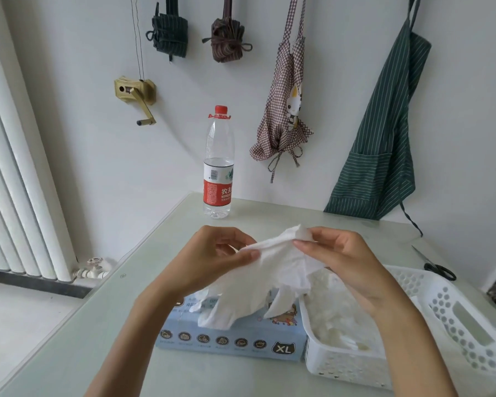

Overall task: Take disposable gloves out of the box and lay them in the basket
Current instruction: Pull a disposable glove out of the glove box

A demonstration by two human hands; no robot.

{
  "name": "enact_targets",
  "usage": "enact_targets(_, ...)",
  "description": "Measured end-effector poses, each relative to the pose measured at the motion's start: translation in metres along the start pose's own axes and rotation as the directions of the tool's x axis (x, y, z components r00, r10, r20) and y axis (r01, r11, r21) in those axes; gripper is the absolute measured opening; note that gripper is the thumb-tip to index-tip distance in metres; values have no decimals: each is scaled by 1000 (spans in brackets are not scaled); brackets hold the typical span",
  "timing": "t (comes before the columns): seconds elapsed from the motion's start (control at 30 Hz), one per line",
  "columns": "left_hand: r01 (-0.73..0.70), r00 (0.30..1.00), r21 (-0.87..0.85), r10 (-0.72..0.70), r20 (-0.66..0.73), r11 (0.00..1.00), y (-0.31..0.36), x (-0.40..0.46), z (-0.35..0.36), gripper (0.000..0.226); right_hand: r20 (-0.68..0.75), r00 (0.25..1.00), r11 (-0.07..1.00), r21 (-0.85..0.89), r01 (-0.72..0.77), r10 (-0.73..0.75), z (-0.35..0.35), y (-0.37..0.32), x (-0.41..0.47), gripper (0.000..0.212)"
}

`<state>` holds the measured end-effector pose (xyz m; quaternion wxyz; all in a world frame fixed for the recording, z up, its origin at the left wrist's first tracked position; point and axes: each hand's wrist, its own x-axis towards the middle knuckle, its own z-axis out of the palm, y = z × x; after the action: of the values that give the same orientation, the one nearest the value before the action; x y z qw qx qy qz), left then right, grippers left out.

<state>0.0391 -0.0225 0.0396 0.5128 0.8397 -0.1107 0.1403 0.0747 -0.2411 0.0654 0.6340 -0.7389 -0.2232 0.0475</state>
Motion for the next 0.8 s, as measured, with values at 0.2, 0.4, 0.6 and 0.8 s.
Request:
enact_targets(0.2,-5,996,-18,6,87,1000,27,13,9,22,-110,994,999,42,-4,9,-36,-18,-6,21)
enact_targets(0.4,-113,978,4,111,178,994,67,43,31,16,-324,935,980,-178,89,-143,-81,-39,-13,21)
enact_targets(0.6,-96,955,181,39,295,979,77,78,69,17,-423,878,945,-315,90,-224,-126,-54,-23,18)
enact_targets(0.8,-118,973,255,61,223,960,76,88,95,17,-463,862,889,-456,-33,-205,-164,-34,-38,13)
